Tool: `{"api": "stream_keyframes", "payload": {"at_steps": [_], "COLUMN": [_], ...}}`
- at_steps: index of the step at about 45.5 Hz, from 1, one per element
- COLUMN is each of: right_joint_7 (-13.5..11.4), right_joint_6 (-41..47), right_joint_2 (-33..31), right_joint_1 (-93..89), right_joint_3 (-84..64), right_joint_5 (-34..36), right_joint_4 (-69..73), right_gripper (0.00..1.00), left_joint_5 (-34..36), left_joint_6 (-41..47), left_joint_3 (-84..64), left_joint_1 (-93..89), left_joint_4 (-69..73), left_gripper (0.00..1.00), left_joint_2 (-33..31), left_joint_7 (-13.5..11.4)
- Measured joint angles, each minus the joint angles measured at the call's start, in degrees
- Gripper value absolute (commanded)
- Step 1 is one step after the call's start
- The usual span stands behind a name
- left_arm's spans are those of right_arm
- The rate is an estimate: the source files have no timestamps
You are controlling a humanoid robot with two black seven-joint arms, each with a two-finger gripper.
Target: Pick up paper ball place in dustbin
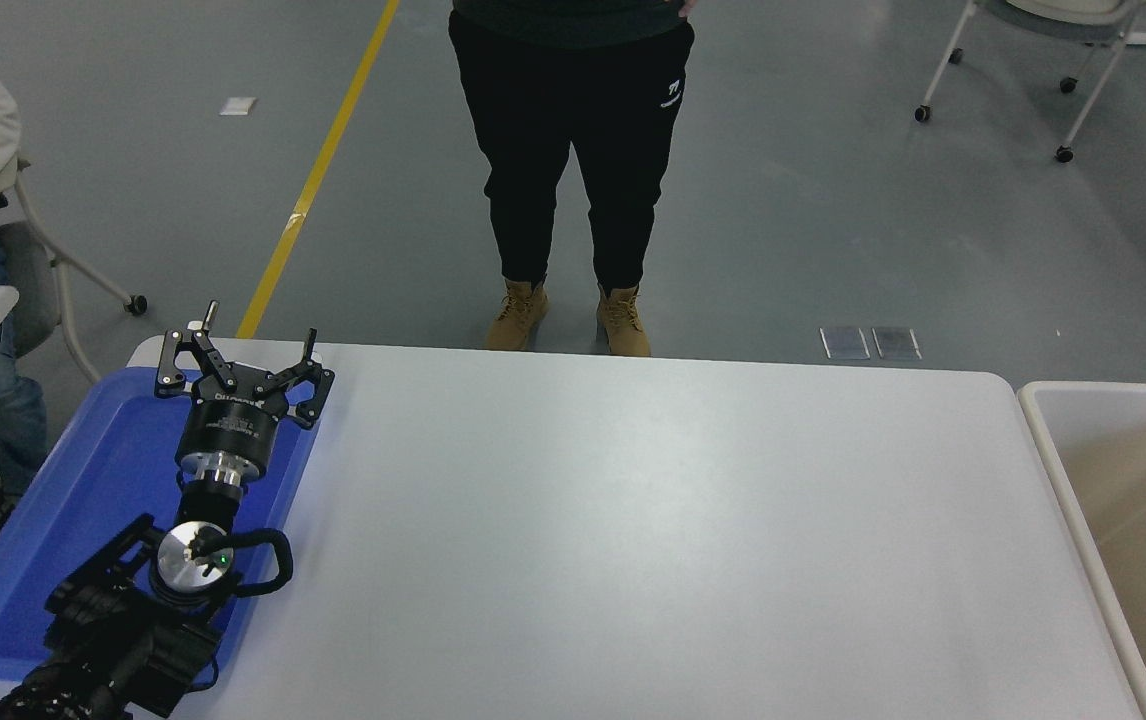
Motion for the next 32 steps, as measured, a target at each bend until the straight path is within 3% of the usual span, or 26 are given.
{"api": "stream_keyframes", "payload": {"at_steps": [5, 8, 10, 15, 18, 19, 28, 32], "right_joint_7": [-0.18, -0.27, -0.37, -0.46, -0.5, -0.5, -0.58, -0.59], "right_joint_6": [-2.4, -4.08, -4.87, -6.31, -6.95, -7.15, -8.05, -8.21], "right_joint_2": [2.56, 4.14, 4.72, 6.12, 6.76, 7.0, 7.97, 8.27], "right_joint_1": [-3.32, -5.15, -5.74, -7.09, -7.6, -7.79, -8.41, -8.54], "right_joint_3": [0.29, 0.42, 0.51, 0.7, 0.81, 0.84, 1.0, 1.03], "right_joint_5": [2.05, 3.01, 3.37, 4.11, 4.58, 4.77, 5.79, 6.26], "right_joint_4": [-2.41, -3.46, -3.99, -4.7, -5.06, -5.09, -5.61, -5.66], "right_gripper": [0.0, 0.26, 0.3, 0.55, 0.8, 0.84, 0.98, 0.99], "left_joint_5": [0.01, -0.01, -0.02, -0.05, -0.06, -0.05, -0.05, -0.06], "left_joint_6": [0.0, 0.0, 0.0, 0.0, 0.0, 0.0, 0.0, 0.0], "left_joint_3": [0.0, 0.0, 0.0, 0.01, 0.01, 0.02, 0.03, 0.03], "left_joint_1": [0.0, 0.0, 0.0, 0.0, 0.0, 0.0, 0.0, 0.0], "left_joint_4": [0.02, 0.02, 0.02, 0.02, 0.02, 0.02, 0.01, 0.0], "left_gripper": [1.0, 1.0, 1.0, 1.0, 1.0, 1.0, 1.0, 1.0], "left_joint_2": [0.0, 0.0, 0.0, 0.0, 0.0, 0.0, 0.0, 0.0], "left_joint_7": [-0.02, -0.08, -0.08, -0.08, -0.08, -0.08, -0.08, -0.08]}}
